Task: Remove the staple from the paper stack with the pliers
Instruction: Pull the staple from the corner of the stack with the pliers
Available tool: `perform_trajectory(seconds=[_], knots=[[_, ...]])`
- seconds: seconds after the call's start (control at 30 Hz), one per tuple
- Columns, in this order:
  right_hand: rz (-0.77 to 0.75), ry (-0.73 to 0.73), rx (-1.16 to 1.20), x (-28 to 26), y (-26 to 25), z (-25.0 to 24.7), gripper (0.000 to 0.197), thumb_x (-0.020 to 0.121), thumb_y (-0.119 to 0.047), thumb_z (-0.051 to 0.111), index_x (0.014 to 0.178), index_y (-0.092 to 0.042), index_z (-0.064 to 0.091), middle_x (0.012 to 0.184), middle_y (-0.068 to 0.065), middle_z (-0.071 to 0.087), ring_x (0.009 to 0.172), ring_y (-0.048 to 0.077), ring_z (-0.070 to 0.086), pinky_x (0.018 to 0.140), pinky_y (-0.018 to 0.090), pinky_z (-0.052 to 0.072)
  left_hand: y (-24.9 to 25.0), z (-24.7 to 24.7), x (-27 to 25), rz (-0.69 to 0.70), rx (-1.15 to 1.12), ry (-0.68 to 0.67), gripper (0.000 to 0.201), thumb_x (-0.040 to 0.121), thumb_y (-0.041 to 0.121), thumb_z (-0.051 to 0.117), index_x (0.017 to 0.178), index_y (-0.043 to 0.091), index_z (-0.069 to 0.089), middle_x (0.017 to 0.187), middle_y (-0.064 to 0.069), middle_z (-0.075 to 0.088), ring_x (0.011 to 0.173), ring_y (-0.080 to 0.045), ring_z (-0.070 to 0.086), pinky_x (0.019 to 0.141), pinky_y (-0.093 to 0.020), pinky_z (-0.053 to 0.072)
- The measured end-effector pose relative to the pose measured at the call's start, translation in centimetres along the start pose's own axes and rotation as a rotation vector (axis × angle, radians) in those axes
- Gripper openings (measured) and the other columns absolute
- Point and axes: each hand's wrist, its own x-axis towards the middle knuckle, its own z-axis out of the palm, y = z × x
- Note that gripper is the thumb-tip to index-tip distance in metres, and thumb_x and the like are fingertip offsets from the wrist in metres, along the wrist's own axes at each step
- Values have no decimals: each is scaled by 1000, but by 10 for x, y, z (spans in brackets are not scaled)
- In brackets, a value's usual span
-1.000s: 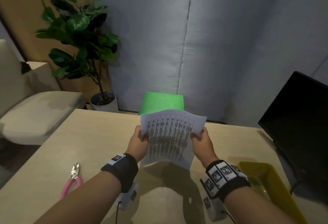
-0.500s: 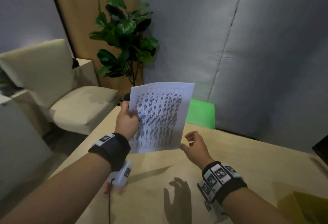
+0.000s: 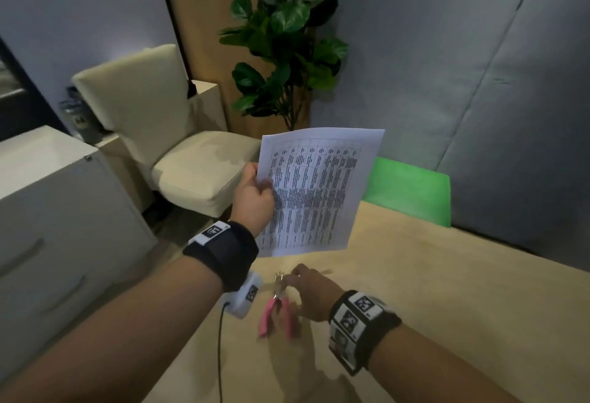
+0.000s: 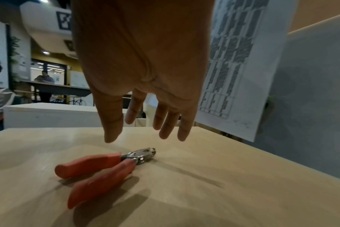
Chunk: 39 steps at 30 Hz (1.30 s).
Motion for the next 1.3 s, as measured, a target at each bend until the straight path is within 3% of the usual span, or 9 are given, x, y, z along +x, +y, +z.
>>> perform_trajectory(seconds=[0.1,0.2,0.37,0.5,0.77,0.87,1.0,1.1,1.3], knots=[[-38,-52,-100,22,-11,8,67,72,-12,79,130,-29,50,143,4,37,128,27,40,105,44,41,-3,-4,5,1,-5,-17,18,97,8,41,97,26,42,90,13,61,76,0,60,46,-5,44],[-57,-188,-245,39,-16,13,100,58,-18,88,142,-34,36,158,3,15,141,30,21,111,48,30,-11,-8,9,-9,9,-28,24,97,8,42,91,32,42,88,15,60,75,1,60,47,-5,44],[-82,-314,-377,48,-15,29,108,69,-12,81,150,-39,14,161,2,-12,147,36,-6,115,56,19,-28,-11,13,-58,23,-33,21,96,9,42,94,30,43,96,7,65,83,-9,66,59,-19,50],[-138,-301,-458,48,-11,40,86,77,-15,73,146,-34,25,160,8,-1,145,39,0,114,57,17,-34,-8,13,-103,2,-66,15,97,11,43,104,24,44,107,2,66,92,-15,68,70,-33,58],[-231,-126,-468,45,4,34,71,72,-34,77,133,-27,42,135,6,47,129,30,36,112,51,21,-25,10,12,-90,-38,-107,25,97,11,43,104,35,46,110,6,65,97,-13,66,79,-36,58],[-223,-35,-303,26,16,16,66,71,-43,75,129,-29,45,126,3,52,119,23,44,110,46,24,-15,24,9,-69,-59,-139,26,98,10,42,107,35,44,100,15,62,90,-3,63,69,-22,54],[-134,131,119,-14,37,-13,58,69,-43,74,119,-32,46,120,-6,49,105,14,51,89,29,46,0,52,4,1,-49,-168,21,98,8,42,109,25,45,95,14,60,83,4,58,52,-9,49],[-75,216,312,-44,58,-29,48,71,-43,69,109,-32,43,123,-9,52,112,12,57,87,36,55,8,79,-1,3,-84,-209,18,99,9,41,111,22,46,98,10,60,86,-1,59,56,-13,49],[-2,301,609,-123,94,-56,39,79,-24,55,115,-15,41,131,-16,50,117,2,56,96,35,50,25,138,-27,66,-132,-278,19,97,7,44,108,22,46,95,13,58,89,-2,57,67,-16,45]])
